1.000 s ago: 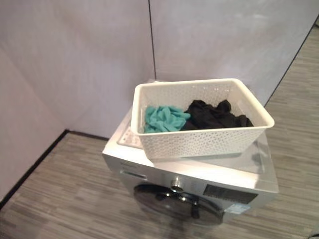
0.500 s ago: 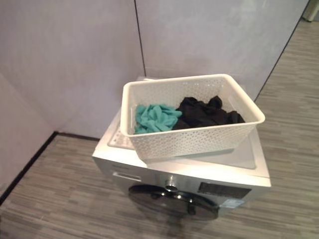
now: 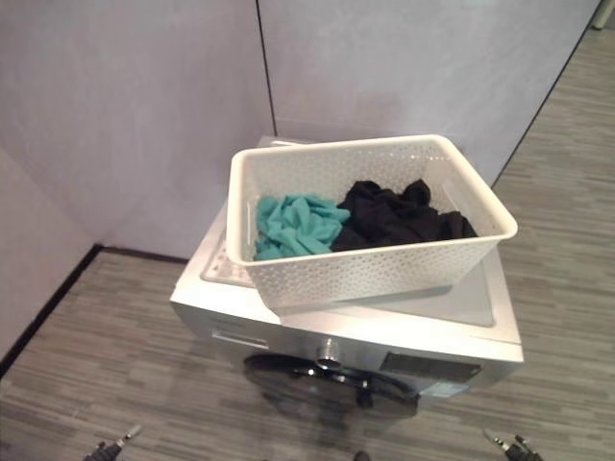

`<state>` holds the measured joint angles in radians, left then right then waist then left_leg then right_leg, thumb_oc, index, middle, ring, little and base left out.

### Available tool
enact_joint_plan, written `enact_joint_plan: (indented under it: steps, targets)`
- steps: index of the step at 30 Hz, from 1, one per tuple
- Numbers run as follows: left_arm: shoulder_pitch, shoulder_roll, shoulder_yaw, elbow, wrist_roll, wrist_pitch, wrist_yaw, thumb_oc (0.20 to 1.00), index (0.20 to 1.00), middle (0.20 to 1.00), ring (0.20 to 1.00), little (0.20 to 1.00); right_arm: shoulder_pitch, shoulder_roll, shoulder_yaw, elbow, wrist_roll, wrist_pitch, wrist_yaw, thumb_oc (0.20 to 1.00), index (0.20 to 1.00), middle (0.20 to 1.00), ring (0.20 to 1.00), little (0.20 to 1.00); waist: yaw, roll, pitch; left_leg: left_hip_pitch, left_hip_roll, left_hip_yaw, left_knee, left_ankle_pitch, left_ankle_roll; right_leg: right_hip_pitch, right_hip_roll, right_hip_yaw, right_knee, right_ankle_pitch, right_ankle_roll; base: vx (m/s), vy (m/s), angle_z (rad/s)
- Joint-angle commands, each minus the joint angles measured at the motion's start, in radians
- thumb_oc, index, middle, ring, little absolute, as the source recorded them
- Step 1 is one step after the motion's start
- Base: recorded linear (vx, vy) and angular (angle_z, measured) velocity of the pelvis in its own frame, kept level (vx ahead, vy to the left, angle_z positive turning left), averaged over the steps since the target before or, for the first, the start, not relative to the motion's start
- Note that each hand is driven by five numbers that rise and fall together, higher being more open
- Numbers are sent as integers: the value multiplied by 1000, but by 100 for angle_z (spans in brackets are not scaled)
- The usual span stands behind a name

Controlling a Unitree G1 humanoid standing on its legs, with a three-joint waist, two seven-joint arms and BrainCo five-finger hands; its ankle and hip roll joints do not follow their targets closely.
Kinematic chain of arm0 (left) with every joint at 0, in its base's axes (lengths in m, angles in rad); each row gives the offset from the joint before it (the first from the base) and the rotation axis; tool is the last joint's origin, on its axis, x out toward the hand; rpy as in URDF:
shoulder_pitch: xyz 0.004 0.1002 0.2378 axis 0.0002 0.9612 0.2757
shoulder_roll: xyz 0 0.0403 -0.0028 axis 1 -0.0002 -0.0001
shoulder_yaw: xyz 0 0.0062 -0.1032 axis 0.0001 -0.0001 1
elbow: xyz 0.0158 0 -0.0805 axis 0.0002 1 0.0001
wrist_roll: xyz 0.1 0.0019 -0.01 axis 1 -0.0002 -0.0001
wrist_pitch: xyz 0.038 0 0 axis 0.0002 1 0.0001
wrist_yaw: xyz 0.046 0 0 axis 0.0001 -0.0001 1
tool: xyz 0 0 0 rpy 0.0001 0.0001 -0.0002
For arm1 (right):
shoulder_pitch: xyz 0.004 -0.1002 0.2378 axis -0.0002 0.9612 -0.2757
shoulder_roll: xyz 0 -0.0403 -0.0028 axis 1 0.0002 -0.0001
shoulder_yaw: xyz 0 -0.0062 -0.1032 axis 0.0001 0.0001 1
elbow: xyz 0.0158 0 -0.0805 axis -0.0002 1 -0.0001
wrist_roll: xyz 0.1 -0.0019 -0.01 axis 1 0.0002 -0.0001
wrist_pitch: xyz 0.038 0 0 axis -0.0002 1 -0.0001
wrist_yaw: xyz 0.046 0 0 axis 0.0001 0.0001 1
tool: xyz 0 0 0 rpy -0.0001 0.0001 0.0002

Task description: Grab the laundry basket,head to the washer,open it,put in the laundry and shut it.

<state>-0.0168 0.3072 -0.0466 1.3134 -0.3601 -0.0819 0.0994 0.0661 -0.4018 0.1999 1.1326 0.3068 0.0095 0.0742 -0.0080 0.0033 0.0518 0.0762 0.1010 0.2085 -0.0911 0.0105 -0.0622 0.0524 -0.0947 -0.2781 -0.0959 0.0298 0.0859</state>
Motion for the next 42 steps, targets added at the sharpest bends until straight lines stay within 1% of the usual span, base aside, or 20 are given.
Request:
enact_joint_plan:
  steps: [1, 2, 4, 5, 6, 10, 16, 21, 26, 28, 31, 33, 34, 35, 36, 38, 39, 40, 41, 42]
  targets:
    - [-39, -39, 24, 21, 110, -2, -3, 1000, 1000, 1000, 1000, 1000, 12, 91, 5, -159, -73, -34, 20, 1000, 1000, 1000, 1000, 1000, 9, -40, -3, -16, 34, -17, 4, 2, -38, 61, -75, -26, 10, -40, 62, -6, -50, -9]
    - [-40, -46, 1, 0, 126, -3, -1, 1000, 1000, 1000, 1000, 1000, 28, 82, 47, -264, -114, -30, 26, 1000, 1000, 1000, 1000, 1000, 5, -41, 1, -14, 39, -12, 4, 3, -40, 58, -72, -21, 9, -39, 62, -6, -50, -15]
    - [-38, -46, -7, -9, 132, -5, 0, 1000, 1000, 1000, 1000, 1000, 39, 70, 65, -331, -145, -27, 28, 1000, 1000, 1000, 1000, 1000, 3, -42, 2, -15, 42, -10, 4, 4, -41, 56, -72, -19, 9, -39, 62, -21, -35, -19]
    - [-39, -45, -12, -14, 142, -4, 3, 1000, 1000, 1000, 1000, 1000, 55, 39, 83, -437, -202, -24, 34, 1000, 1000, 1000, 1000, 1000, -2, -45, 7, -15, 47, -4, 4, 5, -43, 51, -69, -13, 9, -38, 62, -28, -35, -8]
    - [-39, -45, -13, -15, 142, -4, 3, 1000, 1000, 1000, 1000, 1000, 56, 38, 82, -438, -203, -23, 34, 1000, 1000, 1000, 1000, 1000, -2, -45, 7, -14, 47, -4, 4, 5, -43, 51, -69, -13, 9, -38, 62, -31, -32, -1]
    - [-50, -43, -3, -9, 160, 3, 15, 1000, 1000, 1000, 1000, 1000, 96, -62, 102, -693, -324, -25, 73, 1000, 1000, 1000, 1000, 1000, -15, -49, 18, -11, 56, 12, 4, 7, -45, 43, -63, 0, 9, -37, 62, -15, -13, -3]
    - [-47, -46, -1, -11, 176, 8, 18, 1000, 1000, 1000, 1000, 1000, 119, -119, 74, -793, -379, -26, 82, 1000, 1000, 1000, 1000, 1000, -19, -46, 24, -9, 64, 17, 4, 10, -48, 38, -59, 9, 9, -38, 62, -15, -16, -13]
    - [-51, -52, -19, -7, 195, 9, 22, 1000, 1000, 1000, 1000, 1000, 114, -110, 70, -751, -395, -23, 67, 1000, 1000, 1000, 1000, 1000, -18, -49, 30, -21, 79, 7, 4, 23, -56, 35, -46, 12, 9, -46, 53, -38, -60, 1]
    - [-47, -61, -22, -19, 167, 1, 17, 1000, 1000, 1000, 1000, 1000, 84, -106, 109, -737, -389, -22, 71, 1000, 1000, 1000, 1000, 1000, 2, -47, 52, -37, 107, -7, 16, 48, -70, 28, -18, 14, 9, -62, 36, -79, -111, 5]
    - [-57, -68, -23, -32, 133, -6, 17, 1000, 1000, 1000, 1000, 1000, 66, -111, 125, -740, -376, -22, 66, 1000, 1000, 1000, 1000, 1000, 14, -47, 77, -68, 126, -16, 29, 76, -82, 17, -7, 6, 9, -70, 31, -207, -143, 7]
    - [-97, -79, -52, -61, 88, -20, 23, 1000, 1000, 1000, 1000, 1000, 38, -121, 135, -727, -353, -24, 47, 1000, 1000, 1000, 1000, 1000, 27, -52, 112, -157, 156, -64, 20, 161, -112, -15, 2, -20, 9, -86, 21, -299, -123, 29]
    - [-137, -84, -82, -88, 60, -40, 26, 1000, 1000, 1000, 1000, 1000, 26, -138, 135, -717, -343, -22, 35, 1000, 1000, 1000, 1000, 1000, 17, -63, 137, -190, 136, -65, 88, 122, -96, -51, -16, -39, 9, -71, 16, -398, -95, 50]
    - [-151, -99, -111, -120, 49, -50, 20, 1000, 1000, 1000, 1000, 1000, 26, -153, 127, -707, -338, -22, 26, 1000, 1000, 1000, 1000, 1000, -6, -75, 136, -204, 105, -35, 234, 31, -71, -94, -42, -67, 9, -44, 11, -325, -67, 88]
    - [-151, -100, -111, -120, 49, -49, 20, 1000, 1000, 1000, 1000, 1000, 27, -154, 127, -707, -338, -22, 26, 1000, 1000, 1000, 1000, 1000, -7, -74, 136, -208, 106, -36, 241, 26, -70, -94, -41, -68, 9, -44, 11, -225, -32, 101]
    - [-147, -106, -127, -153, 45, -52, 14, 1000, 1000, 1000, 1000, 1000, 29, -163, 120, -707, -336, -19, 22, 1000, 1000, 1000, 1000, 1000, -14, -66, 134, -193, 112, -20, 338, -34, -70, -99, -41, -69, 9, -50, 12, -79, 23, 83]
    - [-122, -117, -156, -216, 43, -50, -7, 1000, 1000, 1000, 1000, 1000, 36, -172, 101, -719, -332, -13, 21, 1000, 1000, 1000, 1000, 1000, -21, -55, 128, -165, 94, -7, 448, -90, -58, -111, -48, -88, 9, -38, 8, -123, 71, 49]
    - [-111, -116, -166, -247, 40, -51, -18, 1000, 1000, 1000, 1000, 1000, 32, -173, 91, -726, -325, -11, 22, 1000, 1000, 1000, 1000, 1000, -25, -50, 127, -139, 76, -16, 475, -104, -56, -119, -51, -93, 9, -26, 10, -121, 134, 29]
    - [-100, -113, -180, -281, 37, -49, -29, 1000, 1000, 1000, 1000, 1000, 35, -172, 78, -734, -314, -11, 25, 1000, 1000, 1000, 1000, 1000, -30, -38, 123, -100, 57, -31, 469, -124, -55, -127, -52, -98, 9, -14, 14, -80, 104, 25]
    - [-98, -113, -181, -283, 37, -47, -29, 1000, 1000, 1000, 1000, 1000, 36, -173, 77, -735, -314, -11, 26, 1000, 1000, 1000, 1000, 1000, -30, -37, 124, -97, 58, -32, 467, -124, -54, -124, -52, -99, 9, -14, 15, -172, 314, 6]
    - [-83, -117, -220, -365, 45, -36, -51, 1000, 1000, 1000, 1000, 1000, 44, -168, 40, -762, -284, -3, 36, 1000, 1000, 1000, 1000, 1000, -62, -1, 104, 38, 13, -37, 308, -212, -27, -166, -73, -112, 9, 32, 45, -127, 255, 5]
